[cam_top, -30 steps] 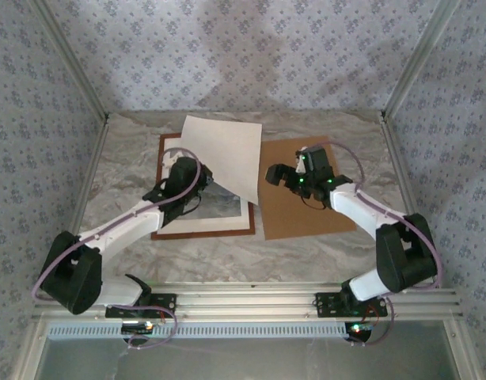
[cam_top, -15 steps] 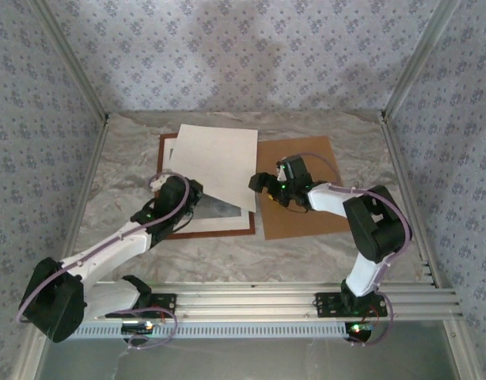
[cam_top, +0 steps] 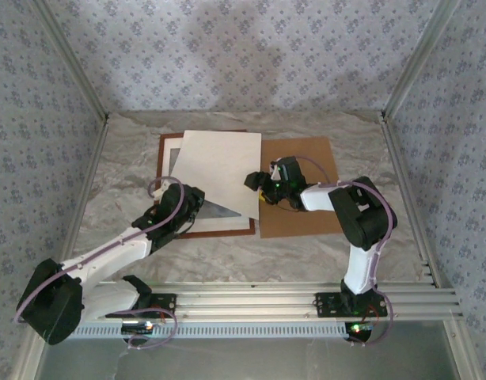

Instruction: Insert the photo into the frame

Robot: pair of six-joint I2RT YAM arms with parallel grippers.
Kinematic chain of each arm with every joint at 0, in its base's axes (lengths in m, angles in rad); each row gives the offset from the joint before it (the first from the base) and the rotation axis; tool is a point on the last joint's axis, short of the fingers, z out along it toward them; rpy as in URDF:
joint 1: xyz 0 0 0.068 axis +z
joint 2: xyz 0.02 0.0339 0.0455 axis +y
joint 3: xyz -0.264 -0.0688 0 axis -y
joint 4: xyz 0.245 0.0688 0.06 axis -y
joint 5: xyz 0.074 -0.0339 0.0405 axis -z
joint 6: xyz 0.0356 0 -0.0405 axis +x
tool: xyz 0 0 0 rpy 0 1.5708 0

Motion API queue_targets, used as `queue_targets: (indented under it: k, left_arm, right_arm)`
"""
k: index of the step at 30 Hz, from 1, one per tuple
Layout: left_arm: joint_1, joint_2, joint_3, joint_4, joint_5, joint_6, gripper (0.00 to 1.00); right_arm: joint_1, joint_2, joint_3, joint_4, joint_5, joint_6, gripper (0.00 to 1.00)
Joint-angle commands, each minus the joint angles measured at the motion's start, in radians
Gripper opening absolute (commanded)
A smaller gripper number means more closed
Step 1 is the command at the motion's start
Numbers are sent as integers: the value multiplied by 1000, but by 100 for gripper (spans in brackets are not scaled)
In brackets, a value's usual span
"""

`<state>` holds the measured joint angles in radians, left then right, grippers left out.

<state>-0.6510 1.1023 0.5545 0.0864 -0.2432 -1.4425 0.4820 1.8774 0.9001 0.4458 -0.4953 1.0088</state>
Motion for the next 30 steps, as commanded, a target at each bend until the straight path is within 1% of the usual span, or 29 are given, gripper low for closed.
queue_targets:
  k: [1, 6, 8, 9, 10, 12, 13, 14, 16, 18, 21, 25, 30]
  left_arm:
    - [-9, 10, -13, 36, 22, -19, 0]
    - [-7, 17, -15, 36, 24, -3, 1]
    - [0, 25, -6, 33, 44, 21, 5]
    - [6, 30, -3, 30, 55, 31, 11]
    - [12, 34, 2, 21, 71, 41, 24]
    - [22, 32, 1, 12, 92, 64, 53]
    - [33, 30, -1, 8, 104, 80, 69]
    - [46, 24, -4, -1, 119, 92, 82]
    - [77, 11, -5, -20, 148, 125, 98]
    - [117, -1, -5, -41, 176, 160, 99]
    - [202, -12, -4, -72, 242, 226, 99]
    - [354, -23, 3, -138, 331, 315, 99]
    - [561, -53, -10, -189, 406, 411, 99]
  right_arm:
    - [-11, 2, -8, 60, -22, 33, 58]
    - [-29, -17, -9, 58, -27, 18, 32]
    - [-33, -17, 10, 41, -38, 1, 21]
    - [-33, -18, 18, 31, -44, -6, 16]
    - [-33, -17, 28, 20, -49, -12, 11]
    - [-33, -17, 48, 2, -55, -27, 10]
    - [-33, -17, 58, -6, -58, -34, 7]
    - [-32, -16, 68, -14, -61, -41, 3]
    - [-31, -14, 88, -30, -69, -52, 2]
    - [-30, -14, 112, -44, -76, -63, 0]
    - [-25, -15, 160, -81, -95, -90, 0]
    - [-10, -30, 233, -137, -115, -130, 0]
    - [18, -60, 340, -205, -133, -170, 0]
